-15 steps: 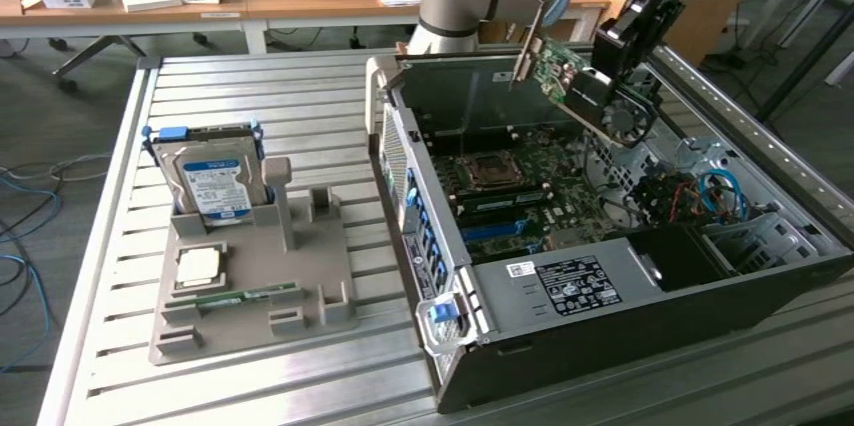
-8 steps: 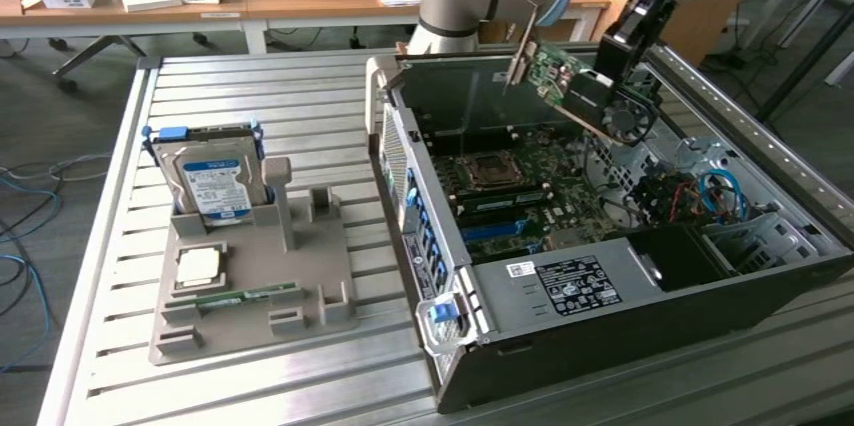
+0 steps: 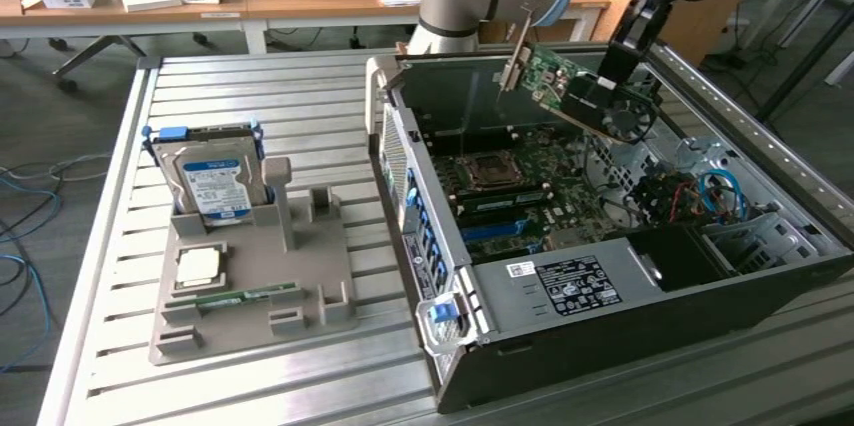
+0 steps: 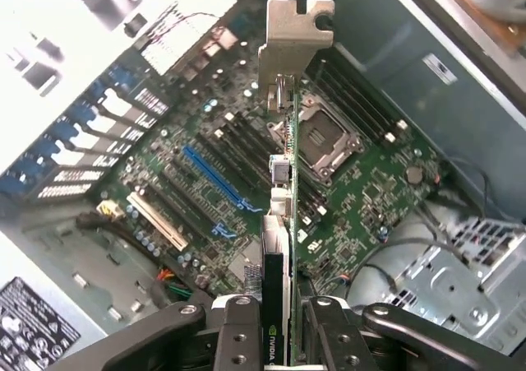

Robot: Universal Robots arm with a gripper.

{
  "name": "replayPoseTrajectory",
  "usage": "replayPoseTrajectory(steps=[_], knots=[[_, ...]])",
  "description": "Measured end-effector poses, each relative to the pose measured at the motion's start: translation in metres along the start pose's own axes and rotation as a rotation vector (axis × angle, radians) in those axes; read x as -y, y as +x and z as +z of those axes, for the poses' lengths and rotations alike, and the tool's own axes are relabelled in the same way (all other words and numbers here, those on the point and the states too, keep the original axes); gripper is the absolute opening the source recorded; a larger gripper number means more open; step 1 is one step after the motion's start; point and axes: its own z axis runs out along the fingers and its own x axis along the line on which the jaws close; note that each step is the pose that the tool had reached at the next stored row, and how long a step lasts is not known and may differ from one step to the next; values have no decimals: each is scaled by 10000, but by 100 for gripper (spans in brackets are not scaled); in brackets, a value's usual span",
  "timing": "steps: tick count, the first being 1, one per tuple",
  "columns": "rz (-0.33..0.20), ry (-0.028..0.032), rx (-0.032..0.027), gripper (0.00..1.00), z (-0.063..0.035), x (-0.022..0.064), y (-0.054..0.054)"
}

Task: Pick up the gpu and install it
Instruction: 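Insert the gpu into the slot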

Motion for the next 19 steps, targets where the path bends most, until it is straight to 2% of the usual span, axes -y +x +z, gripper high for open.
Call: replayPoseTrajectory(steps=[19], knots=[[-3441,-67,-241,26,33,2,1]])
